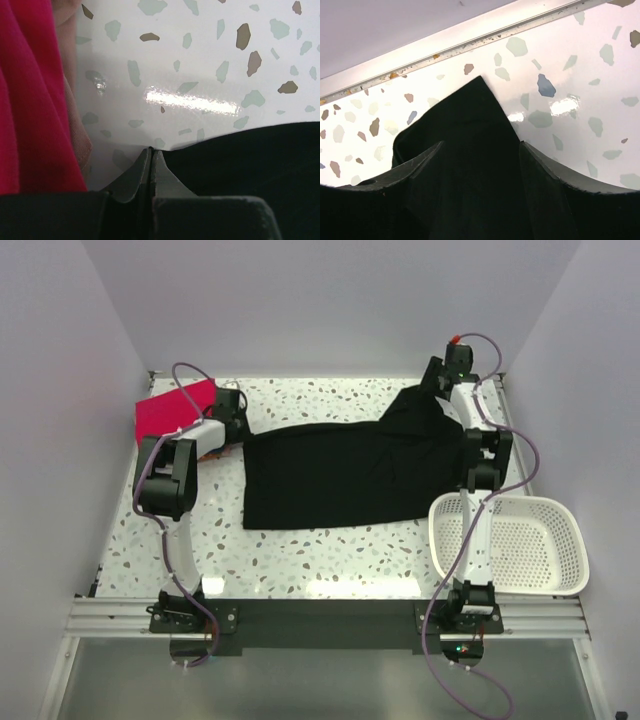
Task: Fold and stack the t-shirts
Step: Fold the tshirt
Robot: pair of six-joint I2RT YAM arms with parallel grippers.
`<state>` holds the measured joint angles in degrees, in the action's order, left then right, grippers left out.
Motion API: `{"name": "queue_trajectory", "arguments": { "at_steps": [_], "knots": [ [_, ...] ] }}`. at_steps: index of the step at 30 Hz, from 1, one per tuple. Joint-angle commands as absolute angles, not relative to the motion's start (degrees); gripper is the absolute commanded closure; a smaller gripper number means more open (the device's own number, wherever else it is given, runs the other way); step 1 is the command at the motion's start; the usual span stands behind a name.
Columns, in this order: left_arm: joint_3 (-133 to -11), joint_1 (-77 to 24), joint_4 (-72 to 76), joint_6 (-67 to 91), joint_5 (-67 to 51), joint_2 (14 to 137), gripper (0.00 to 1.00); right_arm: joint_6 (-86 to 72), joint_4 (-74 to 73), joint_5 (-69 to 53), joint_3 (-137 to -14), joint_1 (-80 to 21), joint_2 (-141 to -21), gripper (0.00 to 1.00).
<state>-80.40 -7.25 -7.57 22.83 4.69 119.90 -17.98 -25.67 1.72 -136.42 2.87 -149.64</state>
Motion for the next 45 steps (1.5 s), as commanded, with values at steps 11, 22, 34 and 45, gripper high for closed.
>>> {"name": "queue_trajectory", "arguments": {
  "at_steps": [11,22,34,45],
  "knots": [
    [-82.09,-7.38,-9.76,21.01,4.66,118.39,1.0,-17.75,-23.99,0.62,-143.43,2.72,-155.3,0.39],
    [-82.53,-7.47,-9.84,20.92,4.39,118.92,1.0,-17.4,-26.98,1.14,-143.62,2.64,-158.47,0.65],
    [-87.0,-7.38,-10.19,20.48,5.71,121.11,1.0,-21.17,-18.12,0.17,-135.46,2.29,-150.66,1.0],
    [-92.56,-7.38,-8.71,19.42,6.24,119.71,1.0,-24.87,-6.69,-3.34,-125.96,2.46,-135.2,1.0]
  ]
}}
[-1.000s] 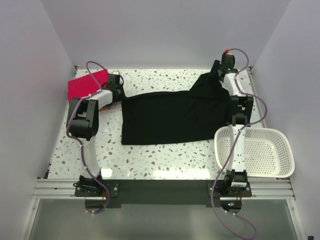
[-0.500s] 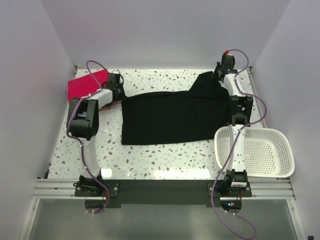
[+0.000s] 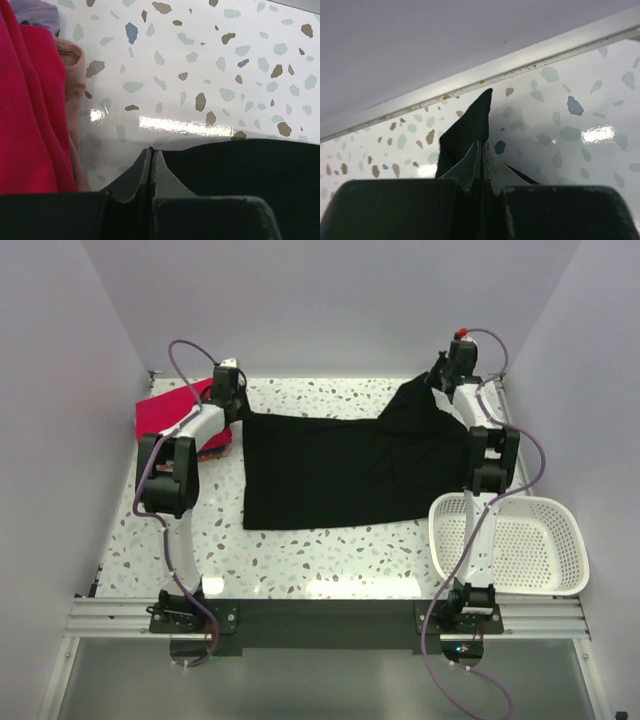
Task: Fold and stack the t-shirts
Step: Fold the tshirt
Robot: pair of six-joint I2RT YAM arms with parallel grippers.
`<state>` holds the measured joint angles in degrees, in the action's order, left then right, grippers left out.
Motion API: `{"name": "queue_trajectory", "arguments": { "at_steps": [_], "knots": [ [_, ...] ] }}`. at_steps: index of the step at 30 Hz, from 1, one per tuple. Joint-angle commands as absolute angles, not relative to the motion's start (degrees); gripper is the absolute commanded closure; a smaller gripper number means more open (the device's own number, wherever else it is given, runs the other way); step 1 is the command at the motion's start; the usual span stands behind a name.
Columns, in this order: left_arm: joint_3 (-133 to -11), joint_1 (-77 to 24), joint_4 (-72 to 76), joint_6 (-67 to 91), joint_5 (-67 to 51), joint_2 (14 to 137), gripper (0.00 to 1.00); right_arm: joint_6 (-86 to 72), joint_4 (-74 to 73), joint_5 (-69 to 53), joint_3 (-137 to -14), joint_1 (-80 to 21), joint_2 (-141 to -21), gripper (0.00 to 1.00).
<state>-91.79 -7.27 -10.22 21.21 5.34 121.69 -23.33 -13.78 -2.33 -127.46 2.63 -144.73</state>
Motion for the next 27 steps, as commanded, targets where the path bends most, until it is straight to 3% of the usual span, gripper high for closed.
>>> {"name": "queue_trajectory", "arguments": {
  "at_steps": [1,19,27],
  "knots": [
    [-91.85,-7.38,-8.35,19.42,6.15,118.75,1.0,-24.44,-6.42,-3.17,-124.12,2.46,-134.13,1.0],
    [-73.05,-7.38,-2.11,19.16,3.78,103.72,1.0,-19.87,-2.9,-0.27,-88.97,2.46,-108.82,1.0],
    [-64.17,-7.47,-1.5,19.69,3.25,98.44,1.0,-16.7,-5.7,5.18,-78.85,2.55,-98.8,1.0]
  ]
}}
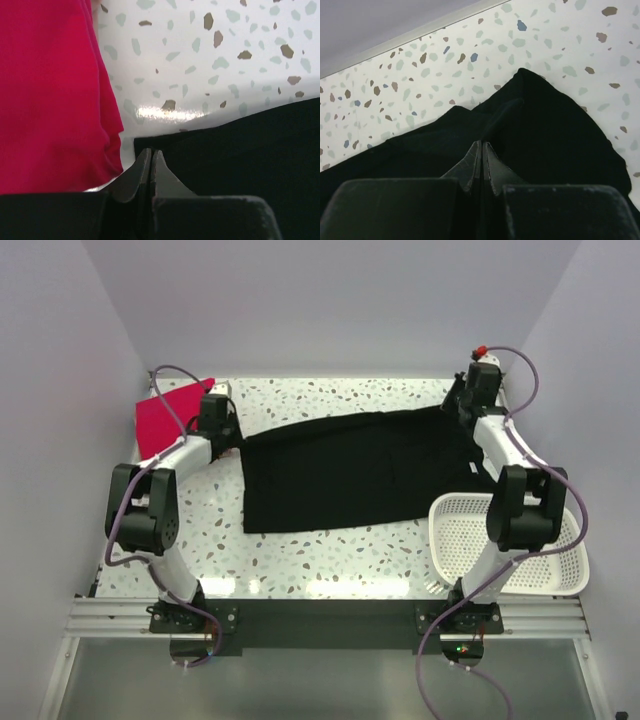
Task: Fold and stack the t-shirts
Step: Fold the tshirt
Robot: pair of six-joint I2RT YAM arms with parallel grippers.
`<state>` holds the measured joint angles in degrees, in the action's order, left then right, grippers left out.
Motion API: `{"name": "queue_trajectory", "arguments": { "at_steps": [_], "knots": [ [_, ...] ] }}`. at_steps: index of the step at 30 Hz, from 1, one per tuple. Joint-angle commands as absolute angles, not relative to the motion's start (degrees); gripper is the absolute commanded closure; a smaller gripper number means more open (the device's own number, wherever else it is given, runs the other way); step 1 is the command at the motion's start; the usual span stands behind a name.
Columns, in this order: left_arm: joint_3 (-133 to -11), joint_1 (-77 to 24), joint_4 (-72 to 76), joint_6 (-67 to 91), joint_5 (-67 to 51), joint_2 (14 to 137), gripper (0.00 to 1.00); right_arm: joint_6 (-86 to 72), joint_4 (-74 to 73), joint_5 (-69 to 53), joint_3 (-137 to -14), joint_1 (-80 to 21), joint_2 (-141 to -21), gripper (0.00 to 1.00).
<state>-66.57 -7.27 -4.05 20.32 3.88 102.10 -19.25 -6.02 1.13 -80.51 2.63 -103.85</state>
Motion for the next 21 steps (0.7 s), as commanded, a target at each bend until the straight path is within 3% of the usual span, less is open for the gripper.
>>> {"name": "queue_trajectory", "arguments": {
  "at_steps": [1,21],
  "knots": [
    [-63.29,-7.47,-1.23,19.77,3.16,97.39,1.0,-16.26,-6.15,5.79,-77.62,2.72,-97.48,1.0],
    [-49.75,-8.09,-1.06,20.3,5.62,85.35,1.0,-13.98,-9.75,12.04,-62.14,3.95,-86.49,1.0]
  ]
}}
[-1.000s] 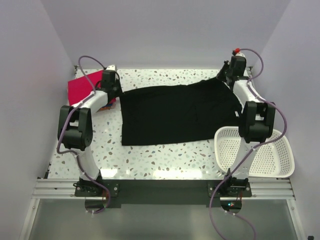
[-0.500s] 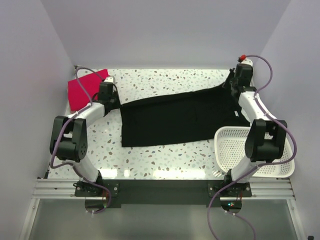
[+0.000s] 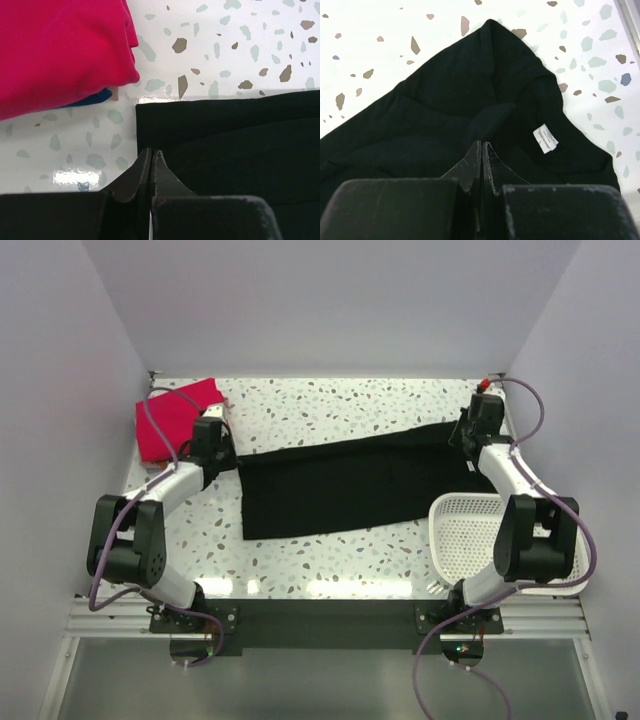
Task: Fold and stack the t-shirts
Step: Fold the tshirt
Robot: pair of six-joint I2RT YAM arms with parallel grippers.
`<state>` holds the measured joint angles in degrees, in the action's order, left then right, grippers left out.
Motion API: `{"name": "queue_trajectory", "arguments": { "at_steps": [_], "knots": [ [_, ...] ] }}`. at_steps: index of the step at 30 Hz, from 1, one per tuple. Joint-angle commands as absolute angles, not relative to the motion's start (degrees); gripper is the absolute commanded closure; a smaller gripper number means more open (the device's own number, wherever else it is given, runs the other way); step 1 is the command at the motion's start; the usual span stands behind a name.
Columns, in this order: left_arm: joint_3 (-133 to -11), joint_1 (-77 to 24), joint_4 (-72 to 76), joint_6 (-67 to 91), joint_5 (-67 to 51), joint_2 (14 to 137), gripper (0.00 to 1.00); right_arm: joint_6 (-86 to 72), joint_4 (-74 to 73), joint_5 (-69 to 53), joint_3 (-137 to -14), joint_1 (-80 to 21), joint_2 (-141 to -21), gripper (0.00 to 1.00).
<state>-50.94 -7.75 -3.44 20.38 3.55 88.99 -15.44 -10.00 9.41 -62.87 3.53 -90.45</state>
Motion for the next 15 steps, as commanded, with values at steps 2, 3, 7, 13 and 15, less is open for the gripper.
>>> {"name": "queue_trajectory", "arguments": {
  "at_steps": [2,3,7,13,15],
  "knots": [
    [-47.99,-8.26,-0.88,20.65,5.8,84.03,1.0,-13.8,-9.84,12.56,-61.53,4.04,-85.96,1.0],
    [-47.55,-8.35,-0.88,20.74,5.89,82.89,1.0,-13.62,-9.93,12.74,-61.09,4.22,-85.52,1.0],
    [-44.39,-9.05,-0.88,21.18,6.42,80.34,1.0,-13.36,-10.63,13.53,-60.82,4.57,-85.34,1.0],
    [-41.05,-9.84,-0.88,21.97,7.03,77.7,1.0,-12.75,-10.9,15.03,-60.12,5.01,-85.6,1.0],
    [-40.17,-10.02,-1.23,22.15,7.03,77.35,1.0,-12.74,-10.99,15.47,-59.68,5.1,-85.87,1.0]
  ]
}}
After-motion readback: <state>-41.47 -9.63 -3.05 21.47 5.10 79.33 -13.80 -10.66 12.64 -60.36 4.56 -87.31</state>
